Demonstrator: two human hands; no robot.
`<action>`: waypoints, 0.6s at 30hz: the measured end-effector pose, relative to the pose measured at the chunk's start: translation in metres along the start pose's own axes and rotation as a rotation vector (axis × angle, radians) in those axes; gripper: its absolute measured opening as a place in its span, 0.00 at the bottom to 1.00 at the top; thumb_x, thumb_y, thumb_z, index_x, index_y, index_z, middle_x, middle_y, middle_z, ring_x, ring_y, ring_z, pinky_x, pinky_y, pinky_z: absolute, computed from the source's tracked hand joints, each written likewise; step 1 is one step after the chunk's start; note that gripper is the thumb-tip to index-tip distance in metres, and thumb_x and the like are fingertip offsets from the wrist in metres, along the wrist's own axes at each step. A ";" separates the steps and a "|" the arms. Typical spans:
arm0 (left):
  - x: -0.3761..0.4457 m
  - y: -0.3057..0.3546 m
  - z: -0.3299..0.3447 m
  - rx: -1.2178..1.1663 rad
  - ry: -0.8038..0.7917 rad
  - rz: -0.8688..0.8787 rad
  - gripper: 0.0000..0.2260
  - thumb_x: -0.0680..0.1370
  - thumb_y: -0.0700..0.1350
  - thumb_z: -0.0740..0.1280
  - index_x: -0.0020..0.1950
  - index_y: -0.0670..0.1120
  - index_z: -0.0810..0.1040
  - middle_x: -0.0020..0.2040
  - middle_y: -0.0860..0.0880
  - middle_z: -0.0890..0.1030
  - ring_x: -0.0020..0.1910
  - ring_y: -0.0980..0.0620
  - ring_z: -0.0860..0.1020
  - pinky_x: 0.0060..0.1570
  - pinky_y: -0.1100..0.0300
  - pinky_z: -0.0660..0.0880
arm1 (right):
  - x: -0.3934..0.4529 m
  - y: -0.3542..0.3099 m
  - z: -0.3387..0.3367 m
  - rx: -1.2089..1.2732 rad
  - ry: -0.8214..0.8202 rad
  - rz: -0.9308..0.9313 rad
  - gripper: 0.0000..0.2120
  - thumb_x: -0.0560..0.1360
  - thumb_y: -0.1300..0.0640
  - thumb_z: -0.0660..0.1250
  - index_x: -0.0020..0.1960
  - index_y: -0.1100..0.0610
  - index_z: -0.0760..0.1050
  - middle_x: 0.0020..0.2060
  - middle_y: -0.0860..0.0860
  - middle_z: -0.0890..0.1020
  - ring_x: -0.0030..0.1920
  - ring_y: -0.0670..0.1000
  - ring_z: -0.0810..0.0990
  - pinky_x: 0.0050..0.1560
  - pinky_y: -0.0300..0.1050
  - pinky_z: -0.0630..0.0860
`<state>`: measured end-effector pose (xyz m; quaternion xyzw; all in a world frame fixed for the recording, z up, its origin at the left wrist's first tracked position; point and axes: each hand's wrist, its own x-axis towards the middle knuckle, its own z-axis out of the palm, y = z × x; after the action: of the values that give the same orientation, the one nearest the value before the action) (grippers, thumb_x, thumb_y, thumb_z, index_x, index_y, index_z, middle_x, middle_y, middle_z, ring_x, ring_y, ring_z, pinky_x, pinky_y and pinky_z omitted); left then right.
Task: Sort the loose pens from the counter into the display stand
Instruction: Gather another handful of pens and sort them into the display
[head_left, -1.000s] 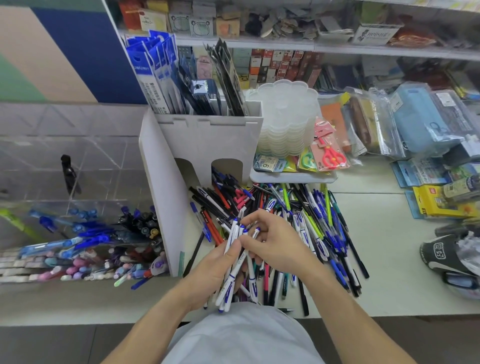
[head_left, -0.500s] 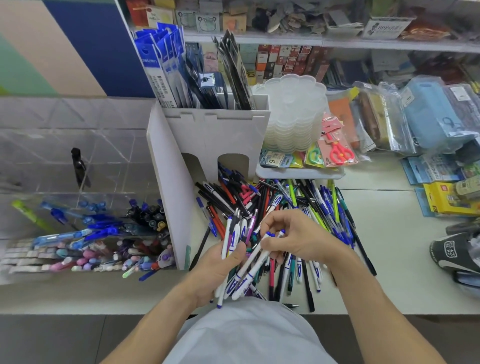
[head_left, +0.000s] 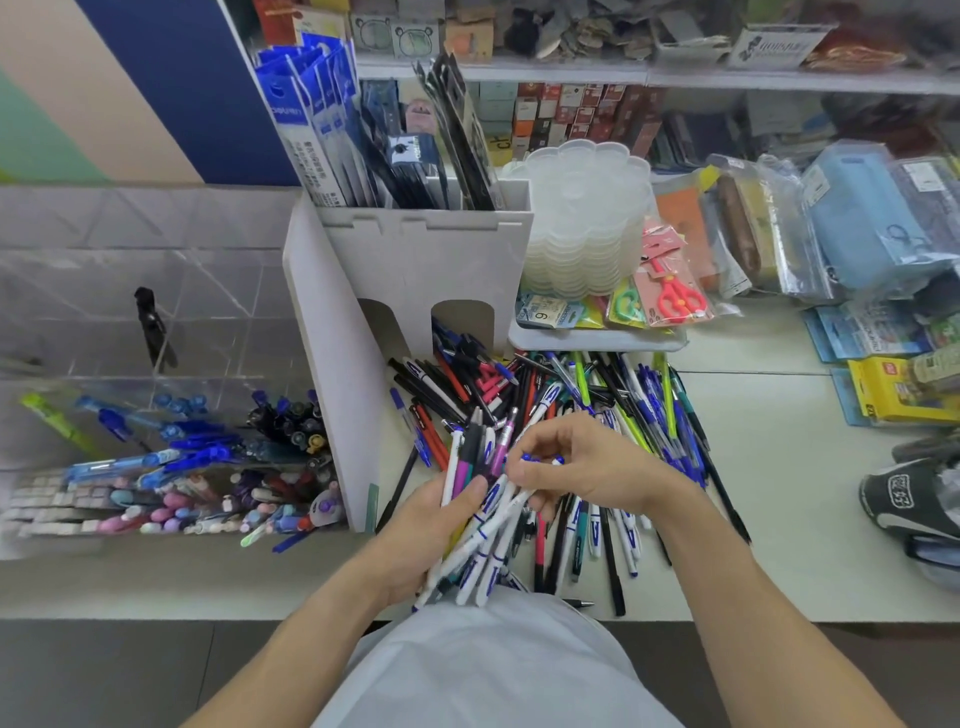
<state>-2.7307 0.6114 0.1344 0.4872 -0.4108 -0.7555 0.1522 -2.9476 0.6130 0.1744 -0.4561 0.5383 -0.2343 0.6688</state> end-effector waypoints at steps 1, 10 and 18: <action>0.000 0.000 0.001 -0.028 -0.011 -0.031 0.15 0.83 0.52 0.60 0.64 0.49 0.79 0.57 0.48 0.85 0.58 0.51 0.82 0.64 0.51 0.75 | 0.002 0.001 0.002 -0.012 0.014 -0.002 0.06 0.79 0.60 0.72 0.51 0.63 0.82 0.42 0.62 0.81 0.37 0.56 0.83 0.41 0.49 0.84; 0.003 -0.002 0.000 -0.270 -0.010 -0.165 0.25 0.82 0.60 0.56 0.63 0.45 0.83 0.62 0.34 0.80 0.60 0.36 0.79 0.66 0.39 0.73 | 0.012 0.014 0.014 0.028 0.141 -0.009 0.10 0.76 0.60 0.74 0.52 0.65 0.77 0.36 0.56 0.79 0.34 0.57 0.83 0.37 0.51 0.82; 0.006 0.000 0.000 -0.271 -0.072 -0.151 0.19 0.80 0.50 0.66 0.65 0.40 0.80 0.62 0.35 0.80 0.57 0.38 0.79 0.57 0.44 0.79 | 0.021 0.031 0.022 0.024 0.272 -0.061 0.11 0.76 0.59 0.75 0.52 0.60 0.75 0.33 0.53 0.80 0.31 0.58 0.82 0.33 0.51 0.81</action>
<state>-2.7337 0.6079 0.1304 0.4641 -0.2725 -0.8304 0.1445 -2.9262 0.6183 0.1370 -0.4283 0.6070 -0.3204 0.5877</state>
